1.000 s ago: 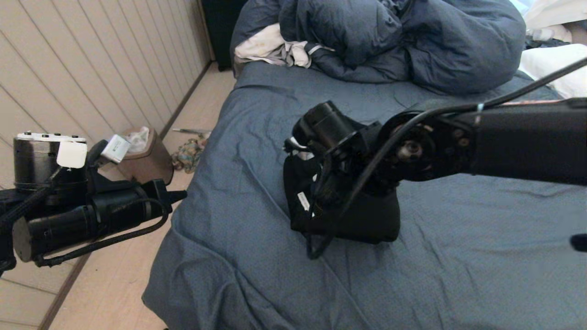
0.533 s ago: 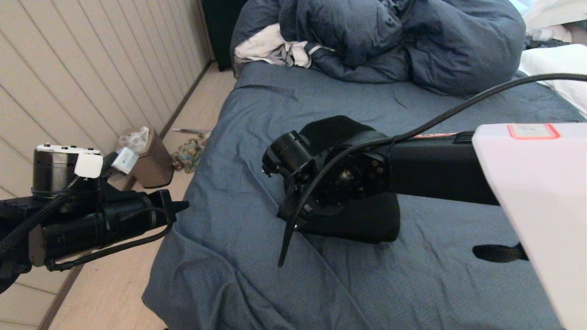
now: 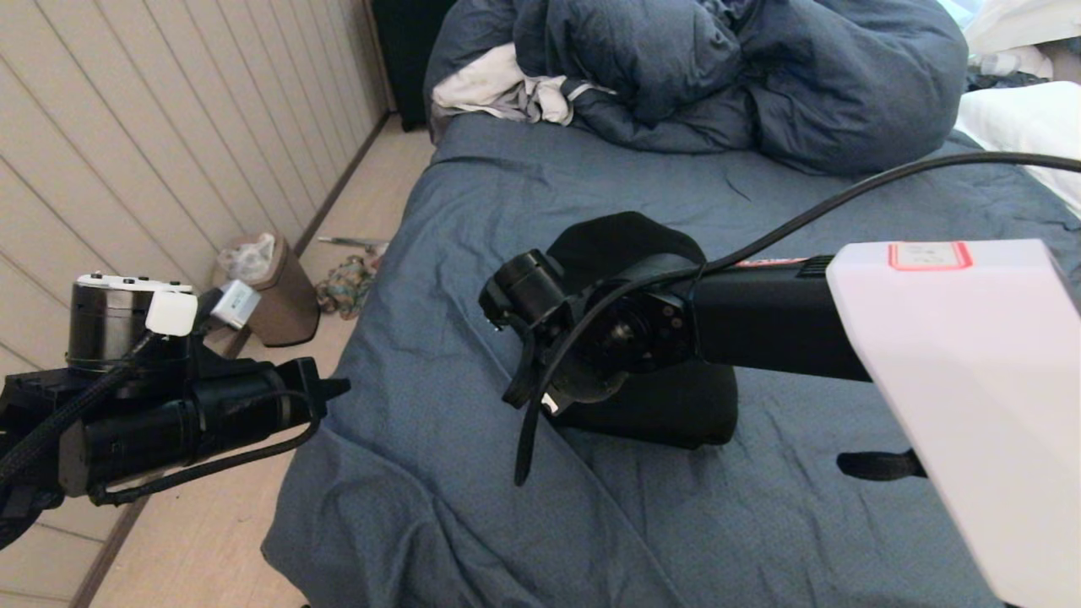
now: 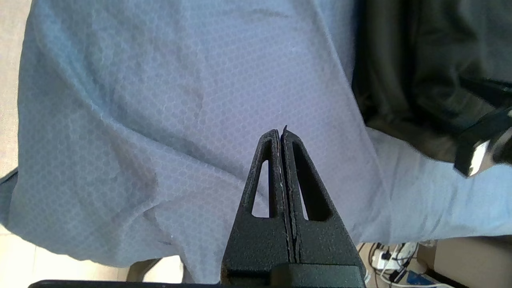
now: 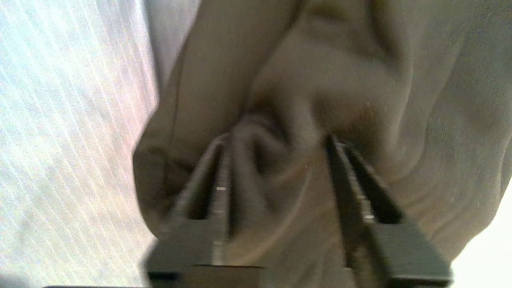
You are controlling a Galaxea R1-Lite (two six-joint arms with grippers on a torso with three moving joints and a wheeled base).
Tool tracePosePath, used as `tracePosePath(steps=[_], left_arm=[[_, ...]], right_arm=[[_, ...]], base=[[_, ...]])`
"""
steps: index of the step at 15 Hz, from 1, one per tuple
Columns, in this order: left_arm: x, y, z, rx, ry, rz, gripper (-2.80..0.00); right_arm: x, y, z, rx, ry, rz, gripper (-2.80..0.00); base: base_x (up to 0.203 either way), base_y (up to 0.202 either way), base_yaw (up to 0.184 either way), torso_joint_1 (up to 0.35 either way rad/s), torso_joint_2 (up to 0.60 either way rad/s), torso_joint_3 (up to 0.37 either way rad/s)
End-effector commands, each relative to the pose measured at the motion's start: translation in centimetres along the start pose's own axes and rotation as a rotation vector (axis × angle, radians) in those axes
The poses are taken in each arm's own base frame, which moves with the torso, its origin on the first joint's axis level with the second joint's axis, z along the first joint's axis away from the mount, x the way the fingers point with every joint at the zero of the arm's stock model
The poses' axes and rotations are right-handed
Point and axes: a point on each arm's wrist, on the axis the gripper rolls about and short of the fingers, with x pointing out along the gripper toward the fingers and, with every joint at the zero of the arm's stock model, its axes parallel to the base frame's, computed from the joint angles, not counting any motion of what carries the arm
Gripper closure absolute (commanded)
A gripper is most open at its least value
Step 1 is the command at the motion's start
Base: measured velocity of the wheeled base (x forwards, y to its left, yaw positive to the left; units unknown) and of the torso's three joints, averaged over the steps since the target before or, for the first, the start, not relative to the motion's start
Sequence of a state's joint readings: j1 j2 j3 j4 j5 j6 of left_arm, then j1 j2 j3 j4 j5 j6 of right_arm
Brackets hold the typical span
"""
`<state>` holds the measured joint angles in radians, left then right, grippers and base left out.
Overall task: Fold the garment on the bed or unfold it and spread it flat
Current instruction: Unfold the black sweatshirt
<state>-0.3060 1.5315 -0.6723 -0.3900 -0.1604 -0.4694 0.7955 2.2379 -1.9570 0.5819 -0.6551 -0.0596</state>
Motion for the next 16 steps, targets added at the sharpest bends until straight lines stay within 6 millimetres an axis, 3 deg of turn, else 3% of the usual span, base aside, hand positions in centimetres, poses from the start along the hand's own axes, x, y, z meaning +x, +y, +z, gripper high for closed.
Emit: tracePosePath(steps=[1, 5, 8, 10, 13, 16], left_arm=[[0.3, 0.1, -0.1, -0.002, 0.008, 0.002, 0.00], [0.3, 0.1, -0.1, -0.003, 0.009, 0.003, 0.00], [0.3, 0.1, -0.1, -0.004, 0.010, 0.004, 0.00], [0.4, 0.1, -0.2, -0.005, 0.012, 0.004, 0.00], [0.4, 0.1, -0.2, -0.005, 0.015, 0.004, 0.00], [0.4, 0.2, -0.6, -0.005, 0.028, 0.005, 0.00]], right_arm=[[0.1, 0.0, 0.3, 0.018, -0.022, -0.007, 0.00], [0.0, -1.4, 1.0, 0.093, -0.072, -0.035, 0.00], [-0.6, -3.7, 1.3, 0.149, -0.090, -0.062, 0.00], [-1.6, -6.5, 1.4, 0.201, -0.108, -0.094, 0.00], [-2.6, -12.7, 0.5, 0.301, -0.106, -0.200, 0.00], [-1.8, -18.9, -2.6, 0.386, -0.021, -0.322, 0.00]], base=[[0.000, 0.000, 0.000, 0.000, 0.00, 0.000], [0.000, 0.000, 0.000, 0.000, 0.00, 0.000], [0.000, 0.000, 0.000, 0.000, 0.00, 0.000], [0.000, 0.000, 0.000, 0.000, 0.00, 0.000], [0.000, 0.000, 0.000, 0.000, 0.00, 0.000], [0.000, 0.000, 0.000, 0.000, 0.00, 0.000]])
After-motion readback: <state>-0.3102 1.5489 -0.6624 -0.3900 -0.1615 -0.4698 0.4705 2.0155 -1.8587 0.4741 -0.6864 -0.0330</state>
